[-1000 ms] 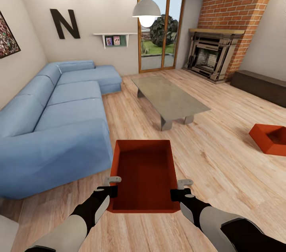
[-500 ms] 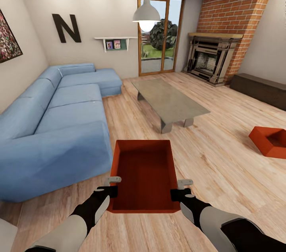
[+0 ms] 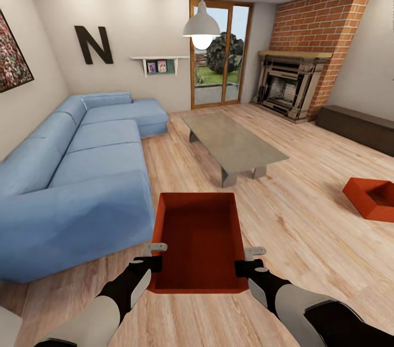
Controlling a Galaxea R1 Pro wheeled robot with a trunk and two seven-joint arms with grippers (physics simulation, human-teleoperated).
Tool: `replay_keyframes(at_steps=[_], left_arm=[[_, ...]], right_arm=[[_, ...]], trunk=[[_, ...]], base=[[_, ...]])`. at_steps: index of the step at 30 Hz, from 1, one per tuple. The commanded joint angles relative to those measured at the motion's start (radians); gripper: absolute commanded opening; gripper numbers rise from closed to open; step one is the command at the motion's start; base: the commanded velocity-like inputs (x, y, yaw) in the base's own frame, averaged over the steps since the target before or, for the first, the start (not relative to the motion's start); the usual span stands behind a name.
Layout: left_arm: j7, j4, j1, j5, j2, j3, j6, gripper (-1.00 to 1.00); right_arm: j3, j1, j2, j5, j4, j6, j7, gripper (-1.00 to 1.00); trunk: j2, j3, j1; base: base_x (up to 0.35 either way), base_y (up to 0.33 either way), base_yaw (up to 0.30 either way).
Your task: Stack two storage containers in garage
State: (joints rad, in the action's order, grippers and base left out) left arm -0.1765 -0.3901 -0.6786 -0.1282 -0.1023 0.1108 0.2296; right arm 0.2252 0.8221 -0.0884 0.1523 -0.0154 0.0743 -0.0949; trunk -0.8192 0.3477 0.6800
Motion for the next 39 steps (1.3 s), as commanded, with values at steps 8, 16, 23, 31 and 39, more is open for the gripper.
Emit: replay_keyframes(at_steps=[8,16,23,31,39], left_arm=[[-0.014,-0.015,-0.001,-0.008,0.001,-0.012,0.007,-1.0],[-0.014,-0.015,-0.001,-0.008,0.001,-0.013,0.007,-1.0],[-0.014,-0.015,-0.001,-0.008,0.001,-0.013,0.007,-1.0],[-0.014,-0.015,-0.001,-0.008,0.001,-0.013,0.007,-1.0],[-0.014,-0.015,-0.001,-0.008,0.001,-0.013,0.007,-1.0]], right_arm=[[-0.017,0.0,-0.001,0.009,-0.003,0.002,0.0,-1.0],[-0.017,0.0,-0.001,0.009,-0.003,0.003,0.0,-1.0],[-0.017,0.0,-0.001,0.009,-0.003,0.002,0.0,-1.0],[-0.017,0.0,0.001,0.009,-0.003,0.002,0.0,-1.0],[-0.017,0.0,0.0,0.009,-0.003,0.002,0.0,-1.0]], trunk=[[-0.001,-0.011,0.0],[-0.001,-0.024,0.0],[-0.001,-0.035,0.0],[-0.001,-0.047,0.0],[-0.001,-0.06,0.0]], base=[[0.0,0.0,0.0],[0.0,0.0,0.0],[0.0,0.0,0.0],[0.0,0.0,0.0],[0.0,0.0,0.0]])
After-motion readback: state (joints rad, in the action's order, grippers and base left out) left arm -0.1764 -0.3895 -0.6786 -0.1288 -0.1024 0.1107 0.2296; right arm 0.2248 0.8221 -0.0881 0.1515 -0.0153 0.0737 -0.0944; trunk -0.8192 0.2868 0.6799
